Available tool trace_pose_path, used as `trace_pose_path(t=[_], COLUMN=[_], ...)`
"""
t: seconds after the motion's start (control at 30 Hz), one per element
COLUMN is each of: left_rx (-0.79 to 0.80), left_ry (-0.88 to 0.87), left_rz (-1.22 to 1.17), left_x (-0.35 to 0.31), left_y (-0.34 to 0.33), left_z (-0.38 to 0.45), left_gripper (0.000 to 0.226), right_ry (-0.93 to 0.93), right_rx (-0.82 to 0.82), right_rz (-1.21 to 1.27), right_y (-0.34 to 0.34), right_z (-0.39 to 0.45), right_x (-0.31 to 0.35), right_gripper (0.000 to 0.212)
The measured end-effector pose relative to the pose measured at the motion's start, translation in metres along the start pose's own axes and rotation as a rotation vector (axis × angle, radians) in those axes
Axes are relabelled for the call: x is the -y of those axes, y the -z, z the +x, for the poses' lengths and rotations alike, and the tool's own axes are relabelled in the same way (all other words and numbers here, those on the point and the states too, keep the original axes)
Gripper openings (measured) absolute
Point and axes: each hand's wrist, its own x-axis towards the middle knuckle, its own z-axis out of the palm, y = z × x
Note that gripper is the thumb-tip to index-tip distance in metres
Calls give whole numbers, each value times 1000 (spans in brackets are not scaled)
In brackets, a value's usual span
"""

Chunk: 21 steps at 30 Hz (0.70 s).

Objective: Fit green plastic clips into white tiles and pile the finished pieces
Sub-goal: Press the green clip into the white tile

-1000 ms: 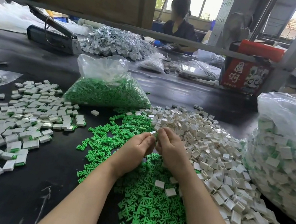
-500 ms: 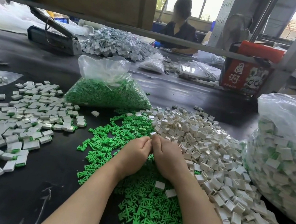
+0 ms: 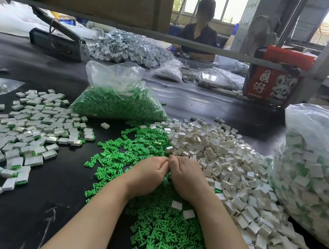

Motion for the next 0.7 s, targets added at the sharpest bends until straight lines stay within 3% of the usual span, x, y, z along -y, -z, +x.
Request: trace_pose_path(t=[0.2,0.47,0.7], left_rx=[-28,-187,-177], left_ry=[-8,-113,-43], left_rz=[-183,-541,-553], left_x=[0,-9,-14], left_y=[1,9,5], left_z=[-3,-9,-10], left_gripper=[30,23,26], right_ry=[-15,-150,-156], right_rx=[-18,-120,52], right_rz=[96,772,949], right_y=[-1,9,10], right_z=[0,3,0], right_x=[0,-3,6], right_gripper=[43,55,63])
